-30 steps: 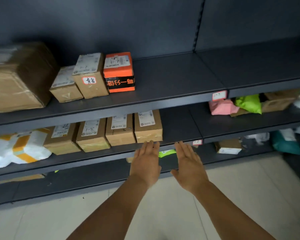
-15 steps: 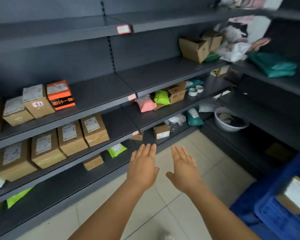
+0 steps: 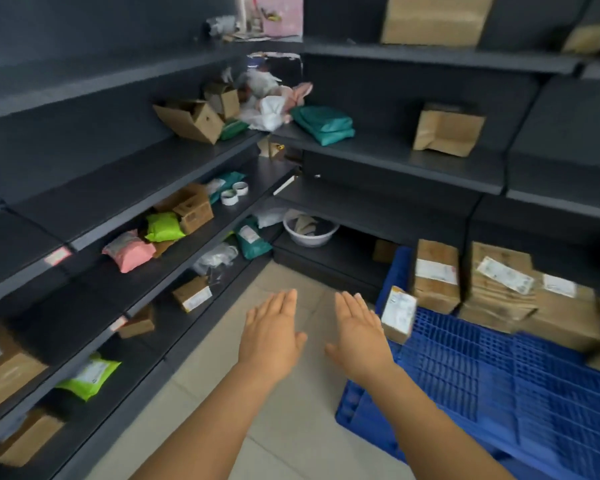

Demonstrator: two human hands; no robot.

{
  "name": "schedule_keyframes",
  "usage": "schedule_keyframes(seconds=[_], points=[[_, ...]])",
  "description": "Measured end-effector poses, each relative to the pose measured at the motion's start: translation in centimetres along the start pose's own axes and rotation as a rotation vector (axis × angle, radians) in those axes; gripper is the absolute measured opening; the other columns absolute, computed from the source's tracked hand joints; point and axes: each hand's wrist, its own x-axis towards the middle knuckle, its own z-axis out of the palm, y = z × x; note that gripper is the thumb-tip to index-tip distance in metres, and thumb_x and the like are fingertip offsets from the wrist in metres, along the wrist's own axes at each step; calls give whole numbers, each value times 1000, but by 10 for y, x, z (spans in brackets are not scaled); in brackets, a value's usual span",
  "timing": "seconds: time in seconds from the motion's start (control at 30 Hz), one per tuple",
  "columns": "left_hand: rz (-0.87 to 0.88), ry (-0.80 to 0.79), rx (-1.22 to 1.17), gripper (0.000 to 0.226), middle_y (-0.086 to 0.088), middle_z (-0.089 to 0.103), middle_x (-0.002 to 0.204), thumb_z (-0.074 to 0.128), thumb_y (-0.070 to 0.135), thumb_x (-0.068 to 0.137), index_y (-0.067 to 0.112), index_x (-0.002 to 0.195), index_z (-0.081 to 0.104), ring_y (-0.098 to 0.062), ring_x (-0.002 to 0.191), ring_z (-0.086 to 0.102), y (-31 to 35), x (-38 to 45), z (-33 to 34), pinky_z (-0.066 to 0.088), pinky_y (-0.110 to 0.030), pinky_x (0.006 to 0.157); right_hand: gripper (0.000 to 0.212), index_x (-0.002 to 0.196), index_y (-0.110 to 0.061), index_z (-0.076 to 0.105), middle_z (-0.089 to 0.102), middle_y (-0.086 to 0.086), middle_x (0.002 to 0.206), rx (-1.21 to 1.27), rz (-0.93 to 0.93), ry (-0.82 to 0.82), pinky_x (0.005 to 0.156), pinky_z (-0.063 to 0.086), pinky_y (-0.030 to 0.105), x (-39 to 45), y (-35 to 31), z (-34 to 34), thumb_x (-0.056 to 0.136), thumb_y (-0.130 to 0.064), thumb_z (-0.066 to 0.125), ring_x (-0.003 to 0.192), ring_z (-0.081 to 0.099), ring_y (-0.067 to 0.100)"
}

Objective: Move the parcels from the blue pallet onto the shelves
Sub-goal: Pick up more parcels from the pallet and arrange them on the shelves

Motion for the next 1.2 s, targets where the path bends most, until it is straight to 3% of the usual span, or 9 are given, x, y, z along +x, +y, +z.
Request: schedule_keyframes(seconds=[0.43,0.6,0.87,1.07,1.2], points=[[152,-152,-17,72,1,14,160,46,39,97,18,154,6,-16,147,13,182,119,74,13,-34,117,88,154,-15,-1,0,0,162,136,237,24,120,3,38,35,212,-49,93,-36,59,149,-6,20],[193,-195,-49,71,2,23,157,49,39,96,20,153,10,-17,141,26,228,153,97,22,-34,116,87,154,-13,-4,-5,1,162,199,353,4,121,3,38,44,267,-60,95,-37,55,149,-8,19],[279,-316,-163,76,1,18,159,49,42,96,22,154,3,-20,144,23,298,220,147,28,-38,115,88,154,-15,-5,0,1,162,371,596,112,120,10,34,76,350,-71,95,-37,56,149,0,18],[355,-402,-207,80,1,16,160,50,41,96,20,154,-1,-19,145,19,348,280,195,25,-35,116,94,154,-19,-5,3,1,162,482,789,216,118,22,39,113,415,-67,91,-32,63,149,6,20],[317,-494,-258,85,-3,15,160,53,40,95,18,154,-6,-22,144,24,371,314,233,27,-33,113,94,154,-21,-5,1,-1,162,545,885,229,117,23,41,138,454,-53,91,-34,63,148,6,22]])
